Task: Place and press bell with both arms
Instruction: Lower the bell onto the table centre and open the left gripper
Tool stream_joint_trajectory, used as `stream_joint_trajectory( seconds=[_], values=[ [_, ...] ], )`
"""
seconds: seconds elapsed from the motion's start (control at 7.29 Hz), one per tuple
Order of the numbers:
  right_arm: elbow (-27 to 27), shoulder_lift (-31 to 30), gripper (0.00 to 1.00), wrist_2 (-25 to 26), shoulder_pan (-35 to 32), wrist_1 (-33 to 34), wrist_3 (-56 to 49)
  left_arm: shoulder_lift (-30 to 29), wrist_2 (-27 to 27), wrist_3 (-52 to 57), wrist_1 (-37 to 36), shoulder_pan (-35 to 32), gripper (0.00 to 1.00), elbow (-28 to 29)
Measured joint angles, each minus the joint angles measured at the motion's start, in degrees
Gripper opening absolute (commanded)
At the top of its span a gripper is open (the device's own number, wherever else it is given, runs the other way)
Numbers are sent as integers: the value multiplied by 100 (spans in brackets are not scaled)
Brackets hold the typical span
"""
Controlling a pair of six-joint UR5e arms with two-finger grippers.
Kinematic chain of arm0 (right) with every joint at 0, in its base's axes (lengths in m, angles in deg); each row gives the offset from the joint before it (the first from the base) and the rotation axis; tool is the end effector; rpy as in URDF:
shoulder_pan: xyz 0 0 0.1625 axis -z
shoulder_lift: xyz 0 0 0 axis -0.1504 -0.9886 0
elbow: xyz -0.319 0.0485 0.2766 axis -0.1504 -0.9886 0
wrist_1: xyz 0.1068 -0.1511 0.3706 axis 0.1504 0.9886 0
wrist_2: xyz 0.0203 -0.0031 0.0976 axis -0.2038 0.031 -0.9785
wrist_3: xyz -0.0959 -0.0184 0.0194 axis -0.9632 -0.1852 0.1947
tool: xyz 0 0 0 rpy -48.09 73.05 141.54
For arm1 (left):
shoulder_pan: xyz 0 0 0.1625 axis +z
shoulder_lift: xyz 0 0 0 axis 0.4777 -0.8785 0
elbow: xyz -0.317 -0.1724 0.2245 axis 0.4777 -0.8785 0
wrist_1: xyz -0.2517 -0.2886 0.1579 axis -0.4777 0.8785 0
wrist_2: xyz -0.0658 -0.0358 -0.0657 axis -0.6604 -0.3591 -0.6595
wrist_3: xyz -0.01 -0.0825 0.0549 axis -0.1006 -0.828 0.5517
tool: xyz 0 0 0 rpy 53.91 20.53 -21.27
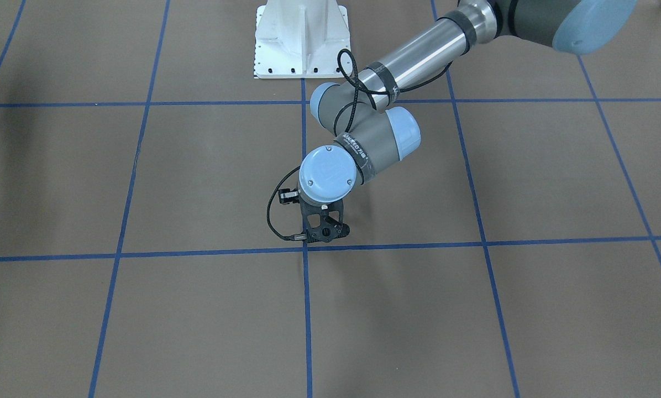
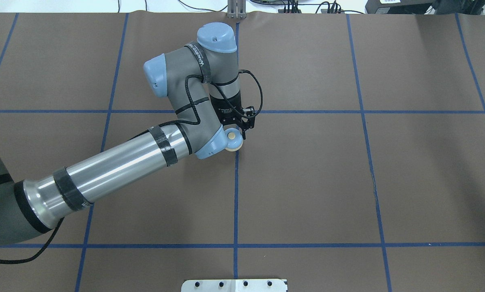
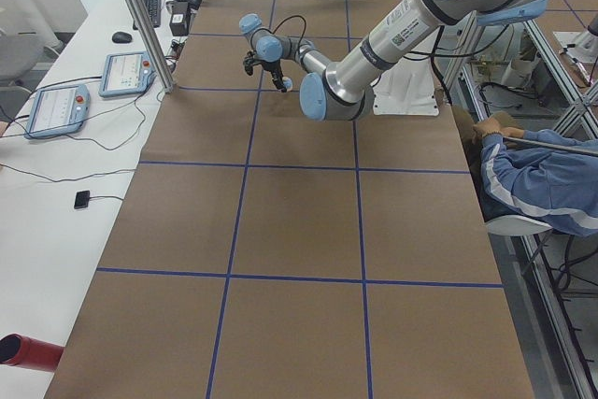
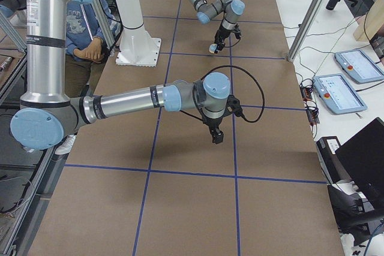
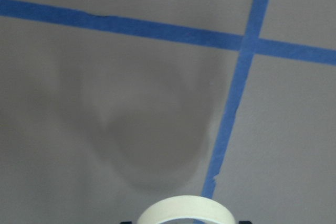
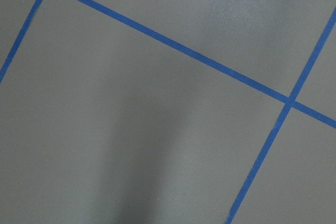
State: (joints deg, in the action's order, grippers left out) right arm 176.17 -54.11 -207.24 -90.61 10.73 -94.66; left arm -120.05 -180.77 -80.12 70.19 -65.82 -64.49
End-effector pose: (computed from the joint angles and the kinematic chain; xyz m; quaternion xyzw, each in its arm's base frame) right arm -0.0032 -0.4610 0.5495 0.0941 -0.3885 -0.2029 0.8939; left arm 0.6318 -0.5623 0.1818 -0.1738 0.4093 -0.0064 0.8957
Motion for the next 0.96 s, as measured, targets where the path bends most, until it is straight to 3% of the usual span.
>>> stream_joint_trajectory(
  seconds=[0.41, 0.69, 0.82, 0.96],
  values=[
    [4, 2, 100, 0, 11, -1, 36, -85, 63, -51, 59, 79, 44, 144],
    [0, 5, 100, 1, 13, -1, 40, -90, 88, -55, 69, 145, 57, 159],
    [0, 5, 100, -1, 16, -1, 53, -90, 127, -57, 70, 182, 75, 164],
    [-3, 22, 100, 0, 22, 0, 75, -86, 163, -55, 70, 209, 81, 166]
  ],
)
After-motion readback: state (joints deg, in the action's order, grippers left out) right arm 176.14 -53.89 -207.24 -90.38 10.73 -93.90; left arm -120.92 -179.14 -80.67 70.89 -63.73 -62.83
